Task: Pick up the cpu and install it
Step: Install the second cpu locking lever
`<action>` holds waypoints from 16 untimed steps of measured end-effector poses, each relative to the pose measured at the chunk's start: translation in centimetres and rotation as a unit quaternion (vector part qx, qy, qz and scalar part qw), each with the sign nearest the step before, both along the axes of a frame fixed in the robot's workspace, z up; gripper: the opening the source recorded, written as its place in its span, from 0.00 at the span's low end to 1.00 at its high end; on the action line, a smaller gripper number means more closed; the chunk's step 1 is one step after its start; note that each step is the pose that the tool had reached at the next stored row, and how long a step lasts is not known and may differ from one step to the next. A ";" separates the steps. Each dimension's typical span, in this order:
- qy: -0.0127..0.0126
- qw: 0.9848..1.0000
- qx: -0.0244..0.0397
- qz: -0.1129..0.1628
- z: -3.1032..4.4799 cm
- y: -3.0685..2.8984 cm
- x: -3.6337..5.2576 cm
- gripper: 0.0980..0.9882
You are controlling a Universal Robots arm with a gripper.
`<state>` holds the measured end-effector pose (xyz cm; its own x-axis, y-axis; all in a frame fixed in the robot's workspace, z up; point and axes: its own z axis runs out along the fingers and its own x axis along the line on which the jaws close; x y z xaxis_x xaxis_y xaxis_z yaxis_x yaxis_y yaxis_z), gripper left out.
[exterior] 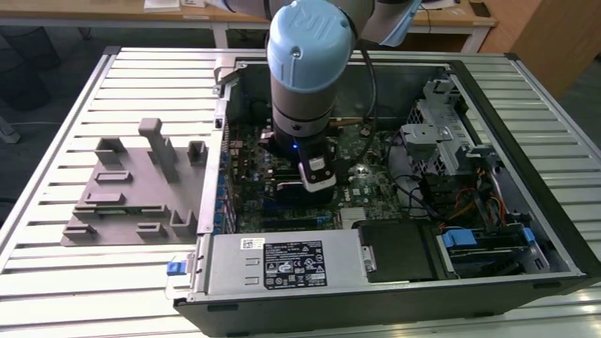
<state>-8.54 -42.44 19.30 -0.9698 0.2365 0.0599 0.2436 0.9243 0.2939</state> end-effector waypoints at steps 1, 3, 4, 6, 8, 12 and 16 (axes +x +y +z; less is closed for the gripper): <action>0.000 1.000 0.002 0.000 -0.05 0.00 -0.02 0.01; 0.000 1.000 0.009 0.000 -0.18 0.01 -0.06 0.01; 0.000 1.000 0.013 0.000 -0.23 0.01 -0.07 0.01; 0.000 1.000 0.019 0.000 -0.34 0.01 -0.11 0.01; 0.000 1.000 0.021 0.000 -0.54 0.02 -0.16 0.01; 0.000 1.000 0.020 0.000 -0.65 0.01 -0.24 0.01; 0.000 1.000 0.021 0.000 0.12 0.01 -0.24 0.01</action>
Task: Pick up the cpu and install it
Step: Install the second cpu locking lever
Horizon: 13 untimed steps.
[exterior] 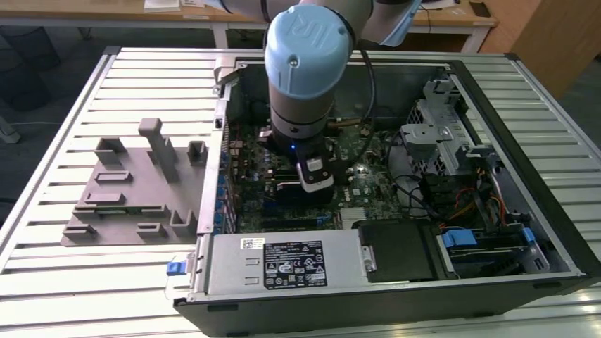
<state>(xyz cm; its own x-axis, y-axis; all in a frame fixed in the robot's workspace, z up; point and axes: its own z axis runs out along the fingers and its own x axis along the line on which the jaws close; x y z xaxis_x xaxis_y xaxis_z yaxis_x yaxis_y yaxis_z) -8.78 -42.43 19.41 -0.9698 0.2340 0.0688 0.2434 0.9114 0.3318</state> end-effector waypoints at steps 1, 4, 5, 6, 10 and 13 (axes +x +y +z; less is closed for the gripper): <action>0.000 1.000 0.000 0.000 0.37 0.00 0.00 0.01; 0.000 1.000 0.000 0.000 1.64 0.00 0.00 0.01; 0.000 1.000 0.000 0.000 2.08 0.00 0.00 0.01; 0.000 1.000 0.000 0.000 2.50 0.00 0.00 0.01; 0.000 1.000 -0.010 0.000 3.29 0.00 0.05 0.01; 0.000 1.000 -0.030 -0.003 3.30 0.01 0.29 0.01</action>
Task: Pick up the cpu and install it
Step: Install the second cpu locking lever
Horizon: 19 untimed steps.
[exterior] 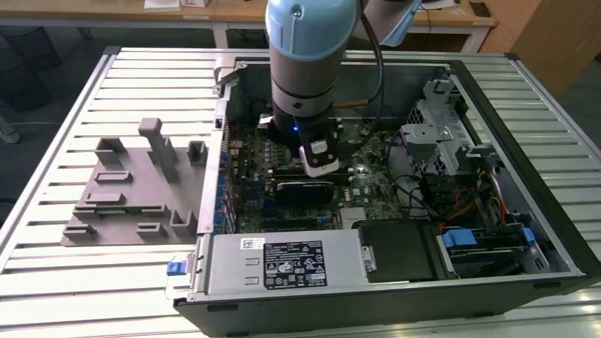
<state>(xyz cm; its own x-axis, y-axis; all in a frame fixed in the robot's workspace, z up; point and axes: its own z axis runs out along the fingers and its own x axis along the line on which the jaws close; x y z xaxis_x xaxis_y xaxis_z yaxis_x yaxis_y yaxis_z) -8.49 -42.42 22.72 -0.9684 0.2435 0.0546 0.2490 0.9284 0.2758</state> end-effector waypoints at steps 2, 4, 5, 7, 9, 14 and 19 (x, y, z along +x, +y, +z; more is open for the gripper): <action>0.000 1.000 -0.008 -0.002 0.00 0.02 0.35 0.01; 0.000 1.000 -0.012 -0.003 0.00 0.13 0.79 0.01; 0.000 1.000 -0.012 -0.003 -0.01 0.32 0.97 0.01; 0.000 1.000 -0.013 -0.003 -0.01 0.79 1.23 0.01; 0.000 1.000 -0.016 -0.003 -0.03 1.18 1.50 0.01; 0.000 1.000 -0.030 -0.004 -0.15 1.88 2.14 0.01; 0.000 0.999 -0.042 -0.003 -0.28 2.94 2.68 0.01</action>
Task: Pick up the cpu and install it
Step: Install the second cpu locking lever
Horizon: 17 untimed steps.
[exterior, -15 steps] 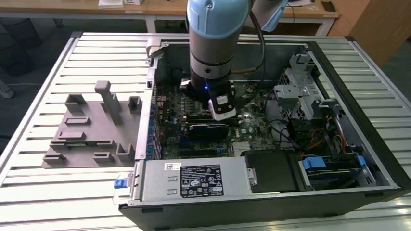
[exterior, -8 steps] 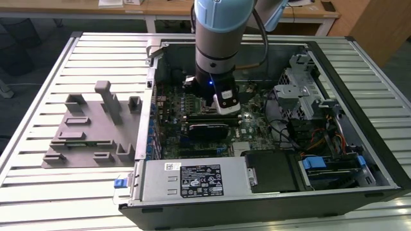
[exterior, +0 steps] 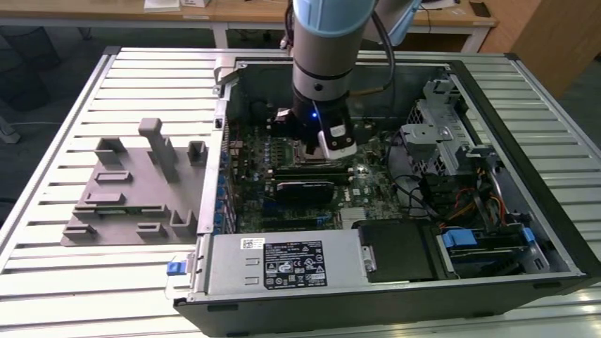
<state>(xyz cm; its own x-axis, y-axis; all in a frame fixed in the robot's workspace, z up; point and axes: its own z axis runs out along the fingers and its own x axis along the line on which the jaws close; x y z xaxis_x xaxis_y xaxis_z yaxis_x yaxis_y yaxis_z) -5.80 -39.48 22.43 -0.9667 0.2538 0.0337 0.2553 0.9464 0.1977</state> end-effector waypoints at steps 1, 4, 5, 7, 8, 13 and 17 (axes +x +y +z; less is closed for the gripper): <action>0.000 1.000 -0.003 0.000 -0.03 0.24 0.11 0.01; 0.000 1.000 -0.011 0.000 -0.15 0.92 0.40 0.01; 0.000 1.000 -0.014 0.000 -0.20 1.11 0.50 0.01; 0.000 1.000 -0.018 0.000 -0.35 1.46 0.77 0.01; 0.000 1.000 -0.020 0.000 -0.43 1.67 0.92 0.01; 0.000 1.000 -0.025 0.000 -0.90 2.79 1.46 0.01; 0.000 1.000 -0.026 0.000 -0.94 2.83 1.49 0.01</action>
